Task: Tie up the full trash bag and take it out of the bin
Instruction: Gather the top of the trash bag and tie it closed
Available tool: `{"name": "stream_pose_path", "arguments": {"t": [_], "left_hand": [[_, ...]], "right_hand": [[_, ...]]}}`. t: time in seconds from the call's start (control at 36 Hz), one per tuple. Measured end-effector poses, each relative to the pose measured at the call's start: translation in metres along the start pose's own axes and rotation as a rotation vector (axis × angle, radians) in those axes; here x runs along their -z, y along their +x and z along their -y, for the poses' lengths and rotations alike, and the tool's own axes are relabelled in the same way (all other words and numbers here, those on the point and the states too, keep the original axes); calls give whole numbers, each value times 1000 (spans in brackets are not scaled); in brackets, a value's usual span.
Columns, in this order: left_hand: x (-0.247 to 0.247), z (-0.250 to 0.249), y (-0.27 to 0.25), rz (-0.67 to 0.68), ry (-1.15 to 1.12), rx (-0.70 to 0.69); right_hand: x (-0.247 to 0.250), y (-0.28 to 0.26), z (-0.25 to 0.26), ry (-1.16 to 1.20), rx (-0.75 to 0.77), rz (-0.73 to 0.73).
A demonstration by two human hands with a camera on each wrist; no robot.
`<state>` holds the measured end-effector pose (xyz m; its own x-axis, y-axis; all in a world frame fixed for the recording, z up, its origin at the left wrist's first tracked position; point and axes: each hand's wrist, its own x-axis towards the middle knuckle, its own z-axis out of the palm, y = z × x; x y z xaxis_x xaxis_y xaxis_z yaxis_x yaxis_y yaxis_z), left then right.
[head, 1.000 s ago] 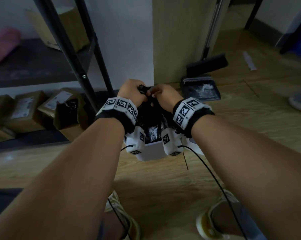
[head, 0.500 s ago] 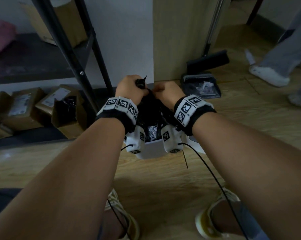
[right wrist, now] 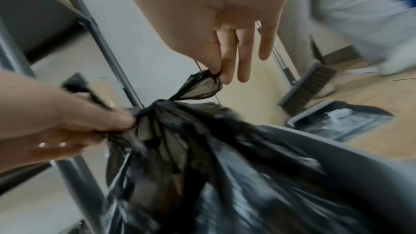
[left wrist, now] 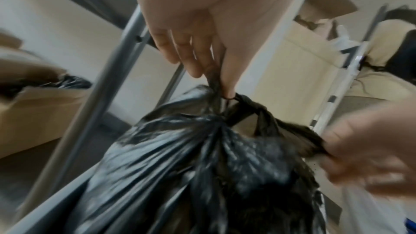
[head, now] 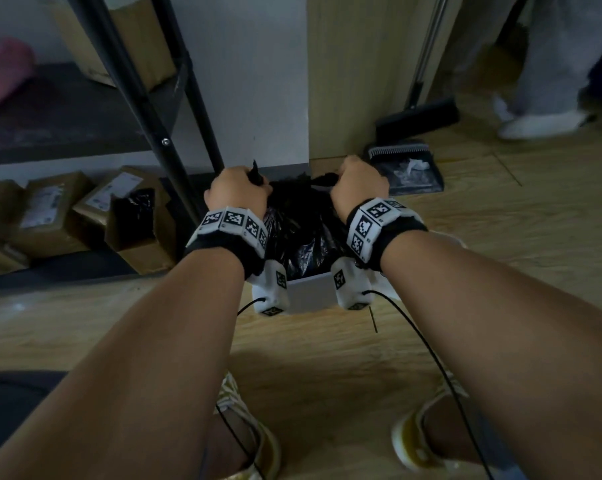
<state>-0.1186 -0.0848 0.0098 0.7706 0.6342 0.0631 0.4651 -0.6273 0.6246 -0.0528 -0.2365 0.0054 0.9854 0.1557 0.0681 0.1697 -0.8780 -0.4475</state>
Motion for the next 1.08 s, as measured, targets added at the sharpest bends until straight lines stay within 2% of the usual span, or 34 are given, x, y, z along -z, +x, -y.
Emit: {"name": "stream_pose_path", "arguments": {"t": [0.17, 0.28, 0.36, 0.47, 0.72, 0.92, 1.08], "left_hand": [[-3, 25, 1, -19, -38, 143], [-8, 36, 3, 83, -70, 167], [-11, 41, 4, 89, -92, 157], [-16, 41, 1, 97, -139, 138], [-20, 38, -1, 136, -155, 87], [-20, 38, 1, 120, -138, 80], [-22, 39, 0, 120, -136, 80]], "right_hand": [[-3, 2, -21, -70, -118, 58], [-6, 2, -25, -44, -156, 109], [-10, 2, -22, -1, -143, 106], [-15, 3, -15, 108, -48, 52], [-30, 0, 0, 95, 239, 225], [-38, 10, 0, -92, 112, 432], [-38, 12, -4, -127, 86, 467]]}}
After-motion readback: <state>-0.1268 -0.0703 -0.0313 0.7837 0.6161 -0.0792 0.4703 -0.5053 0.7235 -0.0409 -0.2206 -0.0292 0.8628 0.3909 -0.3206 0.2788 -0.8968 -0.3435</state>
